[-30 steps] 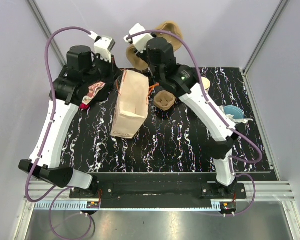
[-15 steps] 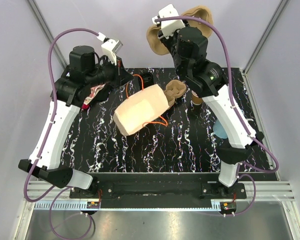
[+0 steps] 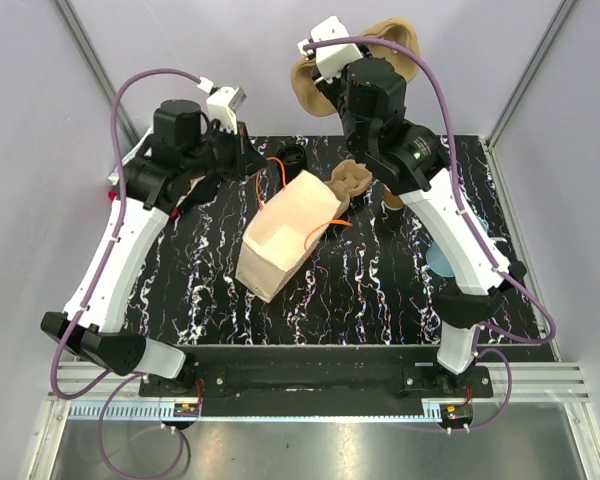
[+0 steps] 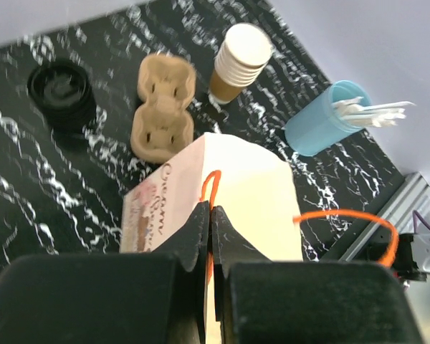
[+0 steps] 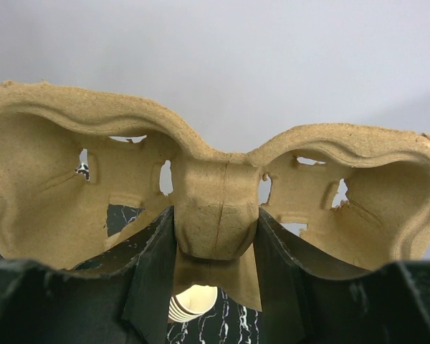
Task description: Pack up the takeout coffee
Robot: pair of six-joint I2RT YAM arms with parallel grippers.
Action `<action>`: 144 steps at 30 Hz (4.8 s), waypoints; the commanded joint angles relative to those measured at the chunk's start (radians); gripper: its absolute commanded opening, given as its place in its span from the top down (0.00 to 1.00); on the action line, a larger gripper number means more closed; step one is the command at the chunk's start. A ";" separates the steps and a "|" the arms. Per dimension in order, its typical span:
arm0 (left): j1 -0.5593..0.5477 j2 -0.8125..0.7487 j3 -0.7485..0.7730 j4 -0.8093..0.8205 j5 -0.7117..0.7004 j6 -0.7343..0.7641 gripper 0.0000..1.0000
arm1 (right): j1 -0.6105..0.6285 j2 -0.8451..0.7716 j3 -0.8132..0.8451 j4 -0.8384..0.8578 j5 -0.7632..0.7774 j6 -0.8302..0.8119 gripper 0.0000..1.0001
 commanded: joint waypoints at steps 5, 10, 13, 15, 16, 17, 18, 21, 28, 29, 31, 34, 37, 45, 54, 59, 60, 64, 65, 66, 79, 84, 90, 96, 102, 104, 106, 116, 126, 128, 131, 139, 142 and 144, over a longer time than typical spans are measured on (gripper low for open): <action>0.011 0.020 -0.095 0.074 -0.100 -0.076 1.00 | -0.003 -0.021 -0.066 -0.076 -0.106 0.075 0.51; 0.051 0.011 -0.098 0.074 -0.126 -0.091 0.96 | 0.025 -0.020 -0.109 -0.114 -0.123 0.084 0.51; 0.071 0.007 -0.103 0.076 -0.134 -0.101 0.95 | 0.051 -0.015 -0.121 -0.137 -0.115 0.089 0.51; 0.079 -0.001 -0.104 0.076 -0.136 -0.108 0.95 | 0.071 -0.012 -0.128 -0.145 -0.112 0.096 0.51; 0.086 -0.003 -0.107 0.077 -0.136 -0.111 0.95 | 0.077 -0.011 -0.137 -0.151 -0.109 0.098 0.51; 0.089 -0.004 -0.110 0.077 -0.131 -0.113 0.94 | 0.084 -0.011 -0.141 -0.154 -0.103 0.098 0.51; 0.094 -0.006 -0.110 0.077 -0.128 -0.114 0.94 | 0.091 -0.008 -0.149 -0.154 -0.100 0.098 0.51; 0.100 -0.007 -0.117 0.083 -0.126 -0.121 0.94 | 0.124 -0.002 -0.183 -0.155 -0.078 0.089 0.51; 0.114 -0.015 -0.130 0.089 -0.129 -0.130 0.94 | 0.203 -0.005 -0.276 -0.155 -0.038 0.066 0.51; 0.114 -0.015 -0.130 0.088 -0.133 -0.131 0.94 | 0.216 -0.006 -0.286 -0.154 -0.034 0.063 0.51; 0.116 -0.016 -0.133 0.091 -0.136 -0.131 0.94 | 0.232 -0.009 -0.310 -0.155 -0.028 0.055 0.51; 0.119 -0.018 -0.130 0.091 -0.154 -0.131 0.94 | 0.261 -0.015 -0.338 -0.160 -0.015 0.050 0.51; 0.123 -0.020 -0.130 0.092 -0.171 -0.130 0.94 | 0.290 -0.021 -0.370 -0.174 -0.020 0.055 0.51; 0.131 -0.027 -0.130 0.091 -0.203 -0.125 0.94 | 0.339 -0.031 -0.428 -0.206 -0.031 0.058 0.51; 0.140 -0.035 -0.129 0.086 -0.243 -0.121 0.94 | 0.373 -0.037 -0.459 -0.254 -0.075 0.059 0.51; 0.143 -0.035 -0.126 0.086 -0.245 -0.124 0.95 | 0.385 -0.026 -0.471 -0.278 -0.098 0.072 0.51; 0.145 -0.035 -0.126 0.086 -0.242 -0.124 0.95 | 0.387 -0.023 -0.470 -0.281 -0.104 0.076 0.51; 0.145 -0.038 -0.129 0.086 -0.243 -0.121 0.94 | 0.387 -0.009 -0.459 -0.284 -0.124 0.099 0.51; 0.145 -0.041 -0.127 0.086 -0.242 -0.122 0.94 | 0.385 -0.006 -0.451 -0.289 -0.138 0.104 0.50; 0.146 -0.043 -0.129 0.086 -0.241 -0.122 0.95 | 0.387 -0.002 -0.447 -0.293 -0.146 0.113 0.50; 0.159 -0.067 -0.130 0.080 -0.234 -0.124 0.95 | 0.365 0.055 -0.395 -0.349 -0.242 0.194 0.51; 0.162 -0.073 -0.135 0.079 -0.231 -0.124 0.96 | 0.339 0.071 -0.350 -0.379 -0.316 0.245 0.51; 0.163 -0.076 -0.143 0.080 -0.225 -0.125 0.96 | 0.322 0.090 -0.330 -0.378 -0.353 0.253 0.52; 0.165 -0.079 -0.161 0.086 -0.217 -0.125 0.96 | 0.321 0.120 -0.298 -0.353 -0.376 0.256 0.52; 0.168 -0.082 -0.167 0.088 -0.217 -0.124 0.97 | 0.321 0.133 -0.312 -0.344 -0.400 0.273 0.52; 0.169 -0.082 -0.169 0.089 -0.215 -0.125 0.97 | 0.316 0.133 -0.321 -0.343 -0.411 0.279 0.52; 0.169 -0.081 -0.172 0.091 -0.215 -0.127 0.97 | 0.312 0.135 -0.326 -0.341 -0.419 0.291 0.52; 0.172 -0.086 -0.175 0.092 -0.212 -0.128 0.98 | 0.286 0.150 -0.329 -0.341 -0.495 0.323 0.52; 0.180 -0.090 -0.184 0.095 -0.214 -0.128 0.99 | 0.272 0.187 -0.301 -0.364 -0.580 0.334 0.52; 0.182 -0.090 -0.186 0.095 -0.215 -0.130 0.99 | 0.269 0.196 -0.292 -0.379 -0.595 0.342 0.52; 0.182 -0.092 -0.186 0.097 -0.215 -0.130 0.99 | 0.261 0.212 -0.281 -0.411 -0.609 0.348 0.52; 0.186 -0.090 -0.189 0.095 -0.215 -0.131 1.00 | 0.249 0.258 -0.243 -0.485 -0.635 0.351 0.52; 0.185 -0.089 -0.192 0.094 -0.217 -0.133 1.00 | 0.241 0.281 -0.226 -0.508 -0.650 0.352 0.52; 0.188 -0.090 -0.192 0.095 -0.217 -0.133 1.00 | 0.238 0.293 -0.223 -0.513 -0.655 0.352 0.52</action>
